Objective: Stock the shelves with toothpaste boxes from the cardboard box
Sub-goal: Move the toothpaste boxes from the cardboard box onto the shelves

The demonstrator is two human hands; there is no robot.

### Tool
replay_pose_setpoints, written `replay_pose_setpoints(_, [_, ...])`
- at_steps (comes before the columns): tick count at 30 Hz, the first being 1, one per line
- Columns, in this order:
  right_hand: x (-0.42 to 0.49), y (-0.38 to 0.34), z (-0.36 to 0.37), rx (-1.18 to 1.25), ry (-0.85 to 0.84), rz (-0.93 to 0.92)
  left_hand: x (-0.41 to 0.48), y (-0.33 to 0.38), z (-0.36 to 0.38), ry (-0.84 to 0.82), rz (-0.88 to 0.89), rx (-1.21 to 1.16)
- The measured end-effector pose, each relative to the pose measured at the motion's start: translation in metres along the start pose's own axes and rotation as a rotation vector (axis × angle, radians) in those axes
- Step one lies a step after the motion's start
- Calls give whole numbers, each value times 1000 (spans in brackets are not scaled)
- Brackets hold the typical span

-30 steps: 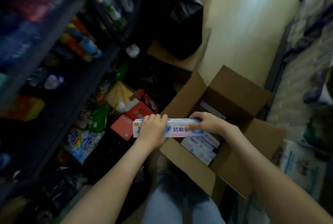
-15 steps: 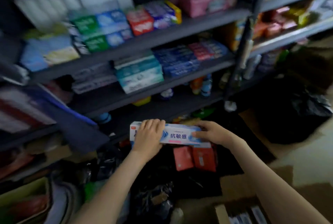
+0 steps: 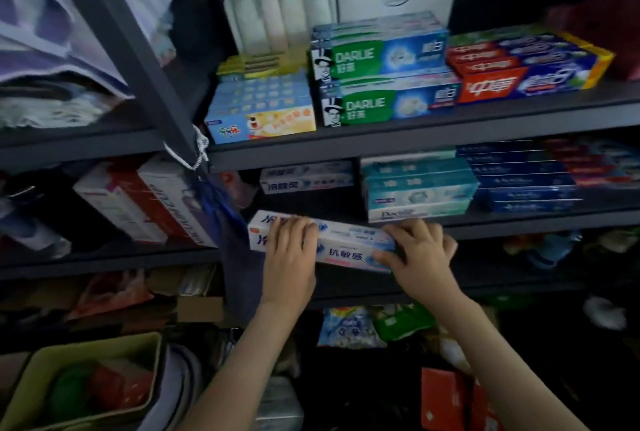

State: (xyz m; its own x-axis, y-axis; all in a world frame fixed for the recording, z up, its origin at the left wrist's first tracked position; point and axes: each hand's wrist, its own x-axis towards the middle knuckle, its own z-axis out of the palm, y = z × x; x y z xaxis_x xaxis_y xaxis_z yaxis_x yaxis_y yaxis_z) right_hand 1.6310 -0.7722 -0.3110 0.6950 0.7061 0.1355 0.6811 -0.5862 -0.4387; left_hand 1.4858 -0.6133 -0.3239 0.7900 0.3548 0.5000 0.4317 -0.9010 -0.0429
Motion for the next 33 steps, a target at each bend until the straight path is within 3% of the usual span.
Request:
replay_pose_setpoints(2, [14, -5, 8, -39, 112, -26, 18, -7, 12, 0, -23, 4])
replay_pose_setpoints(7, [50, 2, 32, -124, 187, -76, 45, -21, 45, -36, -37, 26])
replay_pose_setpoints(13, [75, -19, 71, -228, 389, -242, 53, -39, 86, -96, -157, 131])
replay_pose_setpoints(20, [88, -51, 132, -169, 240, -328, 53, -50, 117, -100, -221, 192])
replay_pose_setpoints(23, [95, -52, 142, -165, 214, -312, 55, -55, 123, -150, -251, 149])
replay_pose_setpoints(29, [100, -50, 143, -178, 204, -262, 42, -46, 115, -95, -278, -46])
replay_pose_setpoints(33, [107, -50, 149, -126, 118, -230, 54, -52, 124, -63, -272, 79])
